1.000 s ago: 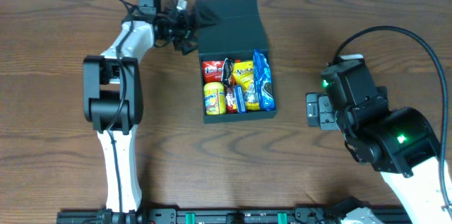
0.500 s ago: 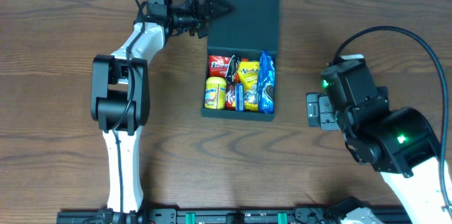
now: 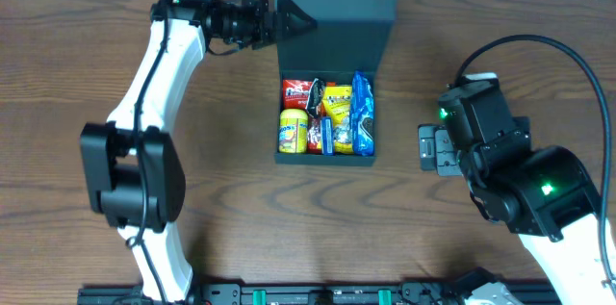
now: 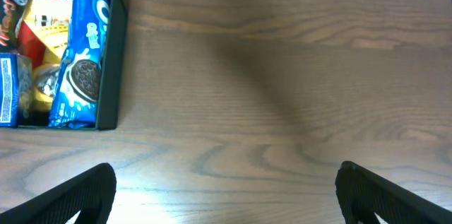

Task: Pack container
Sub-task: 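Hook the box lid with the left gripper and swing it closed, then bring both grippers to the closed box's left and right sides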

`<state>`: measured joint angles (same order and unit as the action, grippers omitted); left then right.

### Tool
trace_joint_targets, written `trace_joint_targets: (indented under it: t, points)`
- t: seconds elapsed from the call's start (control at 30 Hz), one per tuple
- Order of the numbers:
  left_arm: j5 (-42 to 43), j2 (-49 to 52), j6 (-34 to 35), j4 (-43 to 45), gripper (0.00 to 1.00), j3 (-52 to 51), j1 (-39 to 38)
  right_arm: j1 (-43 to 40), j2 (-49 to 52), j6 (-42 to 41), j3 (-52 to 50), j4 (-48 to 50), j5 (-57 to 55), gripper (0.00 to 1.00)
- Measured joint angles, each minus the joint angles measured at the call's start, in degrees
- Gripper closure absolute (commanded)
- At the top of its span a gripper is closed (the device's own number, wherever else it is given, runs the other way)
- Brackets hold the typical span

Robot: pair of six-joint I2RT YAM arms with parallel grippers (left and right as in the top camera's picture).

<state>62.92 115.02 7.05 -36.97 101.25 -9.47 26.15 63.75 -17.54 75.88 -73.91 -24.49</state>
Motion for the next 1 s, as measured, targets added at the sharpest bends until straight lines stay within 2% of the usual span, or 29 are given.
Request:
trace_joint_targets:
  t: [0.23, 0.37, 0.7, 1.0]
  points:
    - [-5.5, -3.1, -9.9, -13.9, 0.05, 0.3, -3.3, 0.0, 0.0, 0.0, 0.0, -0.1, -1.2, 0.01]
    - [-8.5, -4.9, -13.0, -20.8, 0.05, 0.3, -5.9, -0.2, 0.0, 0.0, 0.0, 0.0, -2.2, 0.01]
    - [-17.8, -14.0, -14.7, -35.6, 0.05, 0.3, -8.1, -2.5, 0.0, -0.7, 0.0, 0.1, -2.6, 0.01]
    - [-24.6, -21.1, -14.8, -42.8, 0.05, 0.3, -8.2, -2.5, 0.2, -0.9, 0.0, 2.6, 0.9, 0.01]
